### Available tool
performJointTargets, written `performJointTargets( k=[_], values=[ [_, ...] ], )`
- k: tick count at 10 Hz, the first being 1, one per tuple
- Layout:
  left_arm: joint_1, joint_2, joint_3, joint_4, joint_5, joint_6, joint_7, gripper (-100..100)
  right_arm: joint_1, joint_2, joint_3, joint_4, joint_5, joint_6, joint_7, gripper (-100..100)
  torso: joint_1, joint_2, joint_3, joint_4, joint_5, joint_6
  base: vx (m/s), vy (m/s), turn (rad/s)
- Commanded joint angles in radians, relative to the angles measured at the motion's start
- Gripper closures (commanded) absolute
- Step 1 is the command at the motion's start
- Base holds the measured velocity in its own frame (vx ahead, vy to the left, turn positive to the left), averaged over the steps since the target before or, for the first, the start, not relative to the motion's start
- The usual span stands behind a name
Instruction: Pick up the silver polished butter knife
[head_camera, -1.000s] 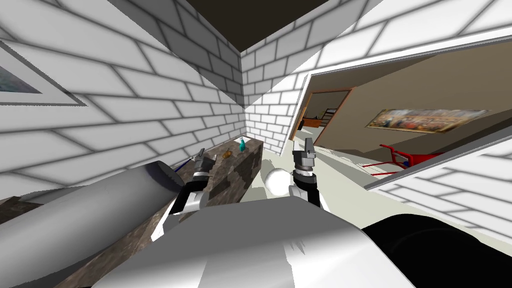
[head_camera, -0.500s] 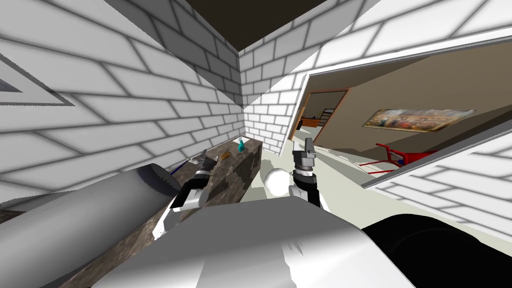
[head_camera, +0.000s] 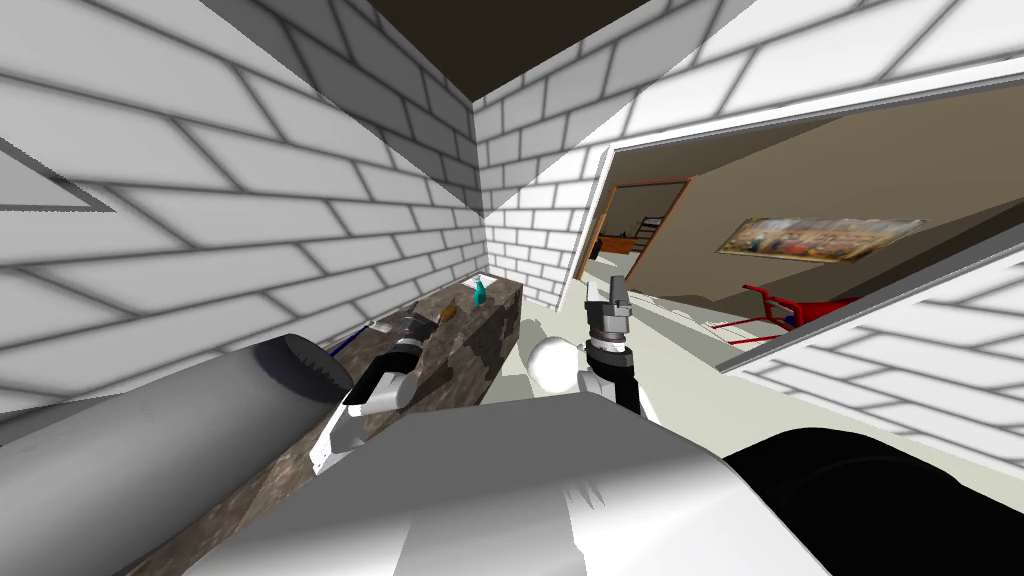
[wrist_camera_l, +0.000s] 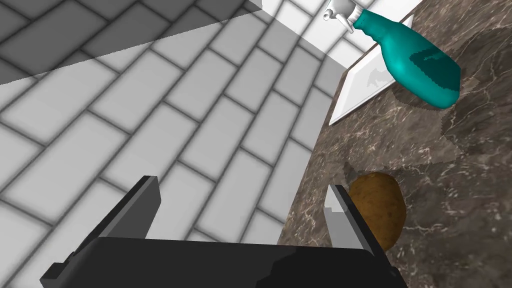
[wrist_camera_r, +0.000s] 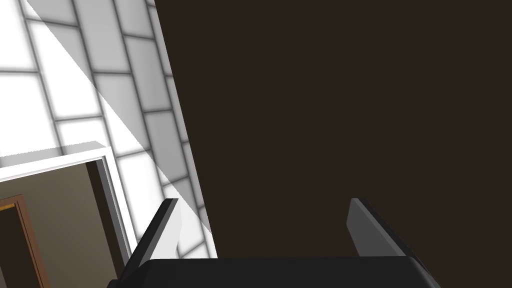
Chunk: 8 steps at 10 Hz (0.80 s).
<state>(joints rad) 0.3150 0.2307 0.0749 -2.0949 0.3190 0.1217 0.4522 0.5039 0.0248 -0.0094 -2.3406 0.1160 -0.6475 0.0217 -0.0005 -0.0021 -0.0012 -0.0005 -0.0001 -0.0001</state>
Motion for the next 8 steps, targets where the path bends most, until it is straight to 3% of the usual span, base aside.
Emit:
performJointTargets(
  k=[1,4,6,7,8],
  values=[
    [-0.010,0.006,0.004,0.007,0.013,0.049,0.018,-100,0.000,0.000,0.000,0.000,0.000,0.000,0.000,0,0.000,0.000,0.000,0.000,0.000,0.000,0.025,-0.004,-0.027],
    [-0.041,0.021,0.013,0.029,0.060,0.133,0.079,-100,0.000,0.000,0.000,0.000,0.000,0.000,0.000,0,0.000,0.000,0.000,0.000,0.000,0.000,0.028,-0.006,-0.041],
    [-0.041,0.021,0.013,0.029,0.060,0.167,0.079,-100,0.000,0.000,0.000,0.000,0.000,0.000,0.000,0,0.000,0.000,0.000,0.000,0.000,0.000,0.016,-0.002,-0.016],
    [-0.057,0.029,0.018,0.042,0.084,0.207,0.110,-100,0.000,0.000,0.000,0.000,0.000,0.000,0.000,0,0.000,0.001,0.001,0.000,0.000,0.000,0.021,-0.005,-0.042],
    [-0.057,0.029,0.018,0.042,0.084,0.227,0.110,-100,0.000,0.000,0.000,0.000,0.000,0.000,0.000,0,0.000,0.001,0.000,0.000,0.000,0.000,0.024,-0.004,-0.034]
  ],
)
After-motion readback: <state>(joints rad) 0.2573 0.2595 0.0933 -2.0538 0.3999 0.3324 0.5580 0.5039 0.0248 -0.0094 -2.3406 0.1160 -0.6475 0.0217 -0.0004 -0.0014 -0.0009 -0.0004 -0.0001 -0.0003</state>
